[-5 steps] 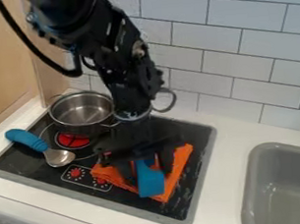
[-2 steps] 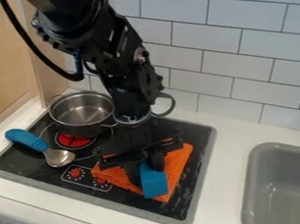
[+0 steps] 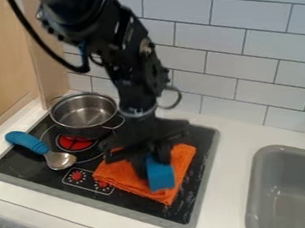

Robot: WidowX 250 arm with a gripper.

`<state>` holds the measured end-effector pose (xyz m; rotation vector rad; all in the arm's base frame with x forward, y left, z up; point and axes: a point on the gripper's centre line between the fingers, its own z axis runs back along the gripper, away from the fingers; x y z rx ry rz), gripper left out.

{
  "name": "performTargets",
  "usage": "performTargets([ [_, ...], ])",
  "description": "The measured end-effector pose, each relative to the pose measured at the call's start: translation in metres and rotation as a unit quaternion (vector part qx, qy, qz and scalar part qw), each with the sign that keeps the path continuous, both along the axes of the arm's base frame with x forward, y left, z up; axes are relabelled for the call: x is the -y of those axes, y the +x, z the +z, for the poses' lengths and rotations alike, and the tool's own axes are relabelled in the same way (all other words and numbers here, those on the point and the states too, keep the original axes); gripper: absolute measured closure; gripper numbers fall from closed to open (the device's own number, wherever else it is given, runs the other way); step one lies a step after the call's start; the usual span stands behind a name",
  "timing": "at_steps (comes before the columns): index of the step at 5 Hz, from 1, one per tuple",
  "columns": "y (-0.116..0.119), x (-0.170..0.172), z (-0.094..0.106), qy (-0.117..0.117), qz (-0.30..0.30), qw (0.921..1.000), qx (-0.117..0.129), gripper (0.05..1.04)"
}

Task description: Take the blue object from the top of orange cloth and put it in the silver pot

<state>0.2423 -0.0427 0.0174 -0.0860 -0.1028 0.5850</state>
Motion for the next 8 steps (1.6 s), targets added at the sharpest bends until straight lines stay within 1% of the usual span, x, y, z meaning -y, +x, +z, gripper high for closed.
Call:
performTargets([
  [1,0.017,-0.004,0.011,-0.005,0.008,0.9998,0.018,0.813],
  [2,0.03,-0.023,0.019,0.003,0.029,0.9991,0.03,0.814],
  [3,0.039,-0.039,0.027,0.007,0.048,0.9981,0.039,0.814],
  [4,0.05,-0.063,0.037,0.007,0.077,0.9956,0.053,0.814],
  [5,0.056,-0.083,0.037,0.008,0.099,0.9939,0.049,0.814],
  [6,0.06,-0.1,0.032,0.006,0.117,0.9924,0.04,0.814],
  [7,0.063,-0.118,0.022,0.008,0.132,0.991,0.021,0.814],
  [8,0.069,-0.132,0.016,0.009,0.143,0.9896,0.015,0.814],
])
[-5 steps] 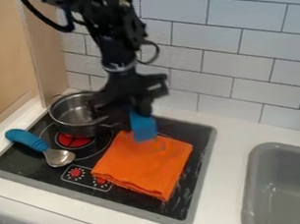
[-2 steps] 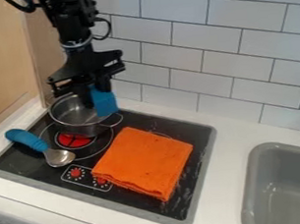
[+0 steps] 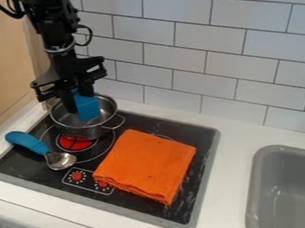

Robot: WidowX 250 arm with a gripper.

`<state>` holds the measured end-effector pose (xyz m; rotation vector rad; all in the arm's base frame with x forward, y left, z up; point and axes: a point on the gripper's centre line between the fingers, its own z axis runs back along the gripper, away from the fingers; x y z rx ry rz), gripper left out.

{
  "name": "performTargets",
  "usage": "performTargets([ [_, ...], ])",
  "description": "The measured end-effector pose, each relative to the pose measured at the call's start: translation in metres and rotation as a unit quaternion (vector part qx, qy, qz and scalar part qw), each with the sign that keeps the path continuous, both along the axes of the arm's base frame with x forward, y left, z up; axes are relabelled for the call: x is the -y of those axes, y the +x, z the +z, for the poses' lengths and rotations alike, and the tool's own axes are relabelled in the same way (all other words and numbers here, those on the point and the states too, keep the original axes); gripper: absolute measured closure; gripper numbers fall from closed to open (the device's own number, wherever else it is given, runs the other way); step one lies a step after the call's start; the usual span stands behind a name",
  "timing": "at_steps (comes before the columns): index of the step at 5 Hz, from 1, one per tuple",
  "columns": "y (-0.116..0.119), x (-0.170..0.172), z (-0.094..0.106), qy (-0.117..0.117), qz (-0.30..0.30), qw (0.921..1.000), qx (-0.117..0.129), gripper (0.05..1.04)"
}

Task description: Take the blue object from the top of orange cloth and put it in the silver pot

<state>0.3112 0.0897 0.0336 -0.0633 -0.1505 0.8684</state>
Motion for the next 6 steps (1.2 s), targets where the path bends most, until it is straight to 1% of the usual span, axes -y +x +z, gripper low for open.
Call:
performTargets([
  [1,0.003,-0.005,-0.011,-0.003,0.001,0.9999,-0.015,0.814],
  [2,0.005,-0.006,-0.019,-0.006,0.001,0.9997,-0.023,0.814],
  [3,0.004,-0.003,-0.026,-0.013,0.001,0.9994,-0.032,0.747],
  [4,0.005,-0.002,-0.026,-0.005,0.016,0.9993,-0.035,0.449],
  [5,0.009,-0.002,-0.025,-0.008,0.033,0.9992,-0.02,0.149],
  [6,0.009,-0.001,-0.025,-0.009,0.036,0.9991,-0.02,0.065],
])
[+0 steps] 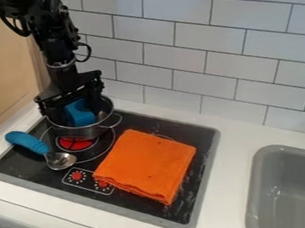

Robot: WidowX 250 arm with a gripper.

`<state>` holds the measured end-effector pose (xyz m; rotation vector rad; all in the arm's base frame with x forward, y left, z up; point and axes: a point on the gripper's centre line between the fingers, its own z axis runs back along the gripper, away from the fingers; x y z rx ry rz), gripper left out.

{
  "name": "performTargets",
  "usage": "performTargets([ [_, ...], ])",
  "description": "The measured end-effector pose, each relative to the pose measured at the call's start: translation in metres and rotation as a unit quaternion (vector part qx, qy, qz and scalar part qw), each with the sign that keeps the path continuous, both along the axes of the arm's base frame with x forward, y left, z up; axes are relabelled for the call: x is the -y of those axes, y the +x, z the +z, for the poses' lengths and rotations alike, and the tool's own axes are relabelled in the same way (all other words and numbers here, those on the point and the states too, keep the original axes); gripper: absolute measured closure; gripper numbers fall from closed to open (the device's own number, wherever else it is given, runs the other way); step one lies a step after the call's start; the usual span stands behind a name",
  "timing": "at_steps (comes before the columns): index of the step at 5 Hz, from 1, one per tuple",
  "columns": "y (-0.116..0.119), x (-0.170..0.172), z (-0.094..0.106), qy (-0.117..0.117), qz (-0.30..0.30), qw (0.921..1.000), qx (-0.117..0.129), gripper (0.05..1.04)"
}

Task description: Take the blue object from the top of orange cloth and put it in the silver pot

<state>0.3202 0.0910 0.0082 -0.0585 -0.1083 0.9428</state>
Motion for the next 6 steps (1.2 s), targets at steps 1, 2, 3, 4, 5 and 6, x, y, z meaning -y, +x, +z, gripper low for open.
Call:
performTargets([
  [1,-0.003,0.001,-0.002,0.0,0.004,1.0,-0.003,0.079],
  [2,-0.001,0.001,0.009,0.004,0.002,0.9999,0.013,0.085],
  [3,0.0,0.001,0.022,0.014,0.004,0.9994,0.031,0.085],
  [4,0.004,0.002,0.039,0.021,0.001,0.9982,0.057,0.085],
  [5,0.005,0.01,0.068,0.051,-0.013,0.9956,0.078,0.085],
  [6,-0.007,0.016,0.098,0.084,-0.015,0.99,0.112,0.085],
])
